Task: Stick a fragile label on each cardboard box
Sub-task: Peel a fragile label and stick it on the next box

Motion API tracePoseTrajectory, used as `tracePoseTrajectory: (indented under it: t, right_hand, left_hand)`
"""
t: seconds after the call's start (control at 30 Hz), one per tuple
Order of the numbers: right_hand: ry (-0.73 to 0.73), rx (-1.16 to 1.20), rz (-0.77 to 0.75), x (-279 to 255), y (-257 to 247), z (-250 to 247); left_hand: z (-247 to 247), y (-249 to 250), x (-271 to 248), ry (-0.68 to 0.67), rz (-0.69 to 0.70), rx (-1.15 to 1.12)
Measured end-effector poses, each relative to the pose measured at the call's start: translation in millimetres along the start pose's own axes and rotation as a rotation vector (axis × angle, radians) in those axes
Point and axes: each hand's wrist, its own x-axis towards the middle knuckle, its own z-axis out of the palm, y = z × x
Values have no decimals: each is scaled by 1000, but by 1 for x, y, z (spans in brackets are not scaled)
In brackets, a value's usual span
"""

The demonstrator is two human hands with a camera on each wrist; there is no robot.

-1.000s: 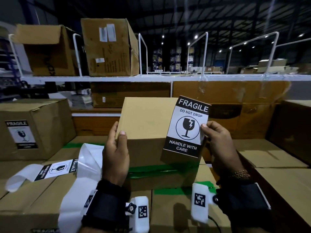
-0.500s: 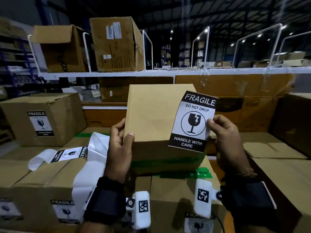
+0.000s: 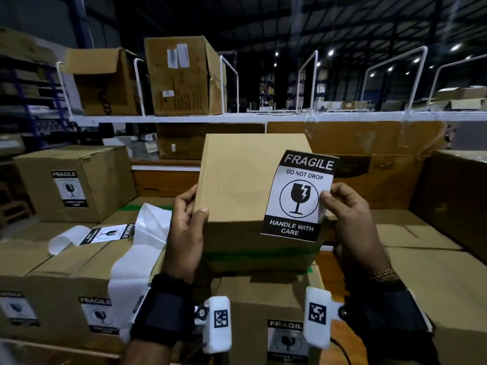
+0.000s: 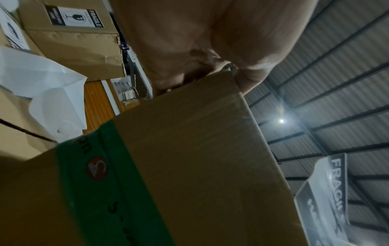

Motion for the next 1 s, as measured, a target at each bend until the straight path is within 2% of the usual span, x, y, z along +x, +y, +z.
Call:
tracePoseTrajectory:
  t: [0.13, 0.27, 0.47, 0.6, 0.8, 0.9, 0.97, 1.0]
  right_hand:
    - [-15, 7, 7, -5, -3, -9]
    - [-20, -22, -3, -10, -9, -11]
    - [-112, -70, 32, -20, -20, -3]
    - [-160, -113, 67, -15, -20, 4]
    - [-107, -61, 133, 7, -20, 0]
    - [-1, -125, 78, 20, -24, -8]
    - [52, -122, 44, 29, -21, -14]
    - [65, -119, 36, 35, -18, -17]
  left_hand:
    - [5, 9, -3, 8, 1, 6]
    - [4, 15, 8, 75, 10, 6]
    - [-12, 16, 56, 196, 4, 83]
    - [-23, -4, 102, 114, -157, 111]
    - [-19, -12, 129, 106, -202, 299]
    - [-18, -5, 113, 255, -106, 622]
    - [-8, 9, 84, 309, 9, 633]
    - [0, 13, 69, 260, 12, 560]
